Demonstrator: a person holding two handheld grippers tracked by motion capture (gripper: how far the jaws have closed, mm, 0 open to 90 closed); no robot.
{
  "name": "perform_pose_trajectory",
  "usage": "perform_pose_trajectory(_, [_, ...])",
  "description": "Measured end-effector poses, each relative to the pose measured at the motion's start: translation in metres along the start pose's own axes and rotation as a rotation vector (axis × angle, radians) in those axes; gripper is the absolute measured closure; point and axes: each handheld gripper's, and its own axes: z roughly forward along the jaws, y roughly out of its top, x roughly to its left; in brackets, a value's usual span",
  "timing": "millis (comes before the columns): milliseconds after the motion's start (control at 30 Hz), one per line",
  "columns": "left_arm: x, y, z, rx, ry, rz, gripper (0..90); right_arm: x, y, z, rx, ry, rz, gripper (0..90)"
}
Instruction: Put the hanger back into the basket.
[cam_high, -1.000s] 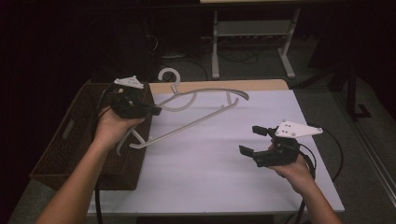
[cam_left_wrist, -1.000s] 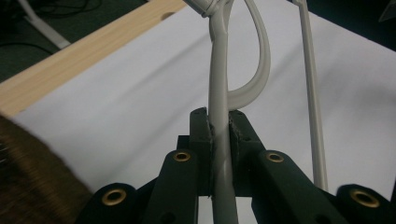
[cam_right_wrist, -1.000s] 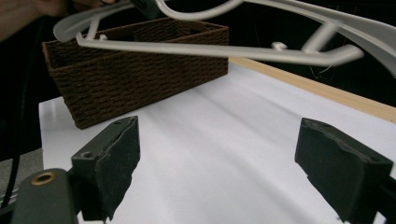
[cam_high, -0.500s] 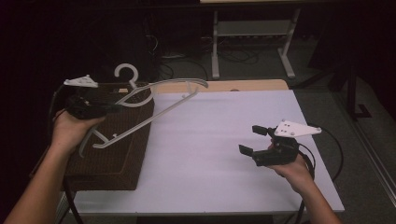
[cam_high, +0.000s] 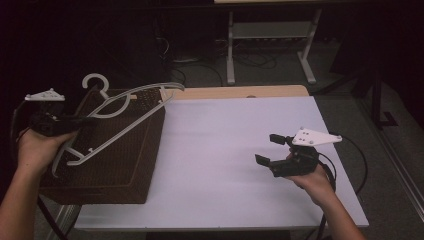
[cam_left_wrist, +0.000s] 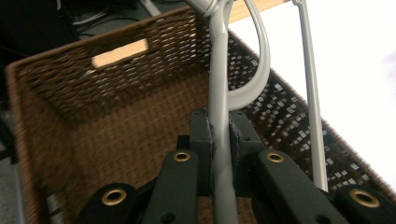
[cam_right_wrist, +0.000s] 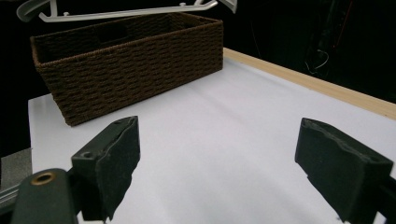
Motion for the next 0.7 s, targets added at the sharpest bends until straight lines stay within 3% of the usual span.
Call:
perform_pose_trajectory(467, [0.047,-0.033,-0.014,0.013,0.1,-0.067,83.0,0.001,-0.001,0.003,0.018,-0.012,0.006,13.6])
perform_pose_trajectory(700, [0.053,-0.04,-0.008,0.042,0.11,-0.071,83.0,0.0,-0.001,0.003,0.02,-0.012,0.006,13.7])
